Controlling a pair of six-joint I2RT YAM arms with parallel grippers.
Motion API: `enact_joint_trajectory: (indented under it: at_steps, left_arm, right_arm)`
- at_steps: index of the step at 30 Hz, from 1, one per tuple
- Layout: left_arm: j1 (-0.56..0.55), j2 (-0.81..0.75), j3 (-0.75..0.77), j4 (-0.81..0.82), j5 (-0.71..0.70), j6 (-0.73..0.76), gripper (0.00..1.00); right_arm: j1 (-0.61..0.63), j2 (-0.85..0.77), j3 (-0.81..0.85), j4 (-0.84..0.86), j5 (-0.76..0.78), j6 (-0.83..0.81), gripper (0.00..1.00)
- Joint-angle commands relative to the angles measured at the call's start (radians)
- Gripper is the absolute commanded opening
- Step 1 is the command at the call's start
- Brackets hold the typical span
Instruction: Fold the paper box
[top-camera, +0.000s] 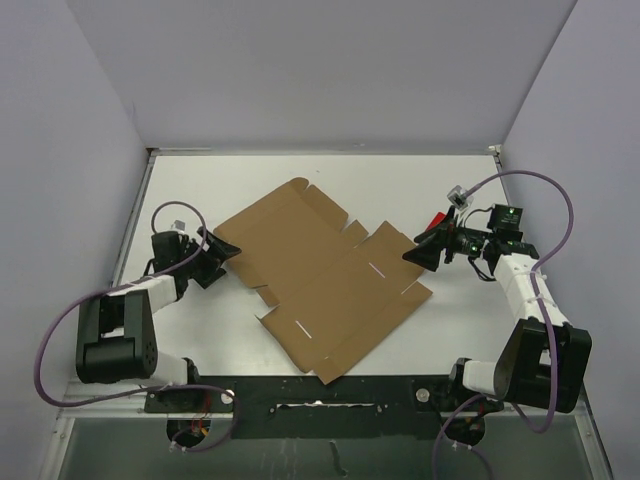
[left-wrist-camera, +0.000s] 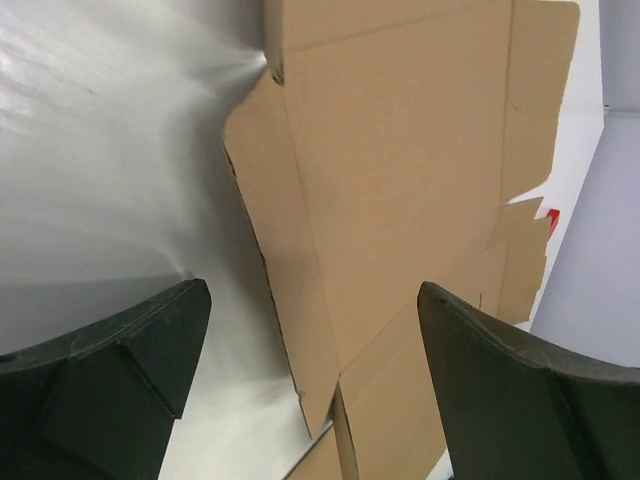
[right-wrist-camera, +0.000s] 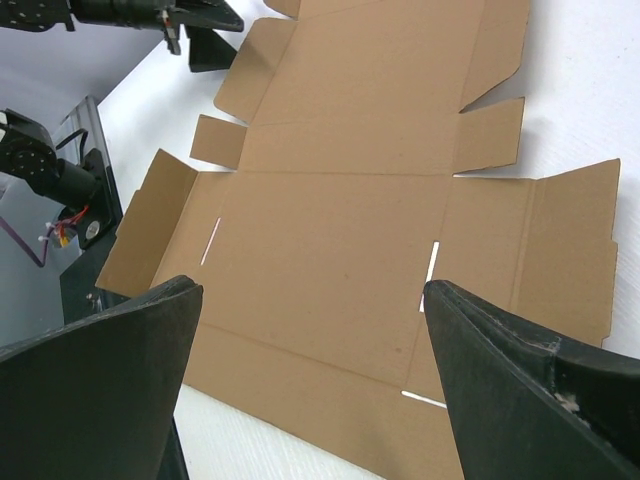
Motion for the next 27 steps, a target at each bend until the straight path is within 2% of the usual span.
enact_joint_trajectory:
  at_steps: [1, 6, 10, 13, 17, 20, 27]
  left_arm:
    - [0.005, 0.110, 0.036, 0.220, 0.008, -0.006, 0.82]
    - [0.005, 0.216, 0.060, 0.327, 0.038, -0.031, 0.72]
    - [0.005, 0.270, 0.070, 0.362, 0.049, -0.038, 0.58]
    - [0.005, 0.305, 0.070, 0.403, 0.072, -0.048, 0.42]
    - [0.005, 0.324, 0.078, 0.452, 0.106, -0.051, 0.14]
    - [0.005, 0.285, 0.100, 0.454, 0.138, -0.017, 0.00]
    - [-0.011, 0.066, 0.187, 0.376, 0.179, 0.177, 0.00]
  right_arm:
    - [-0.002, -0.002, 0.015, 0.015, -0.036, -0.005, 0.98]
    - [-0.002, 0.000, 0.017, 0.014, -0.035, -0.007, 0.98]
    - [-0.002, 0.001, 0.019, 0.011, -0.034, -0.008, 0.98]
    - [-0.001, 0.003, 0.020, 0.010, -0.033, -0.009, 0.98]
    - [-0.002, 0.007, 0.023, 0.003, -0.030, -0.013, 0.98]
    - [-0.002, 0.008, 0.024, -0.002, -0.029, -0.020, 0.98]
    - [-0.002, 0.004, 0.062, -0.107, -0.064, -0.133, 0.98]
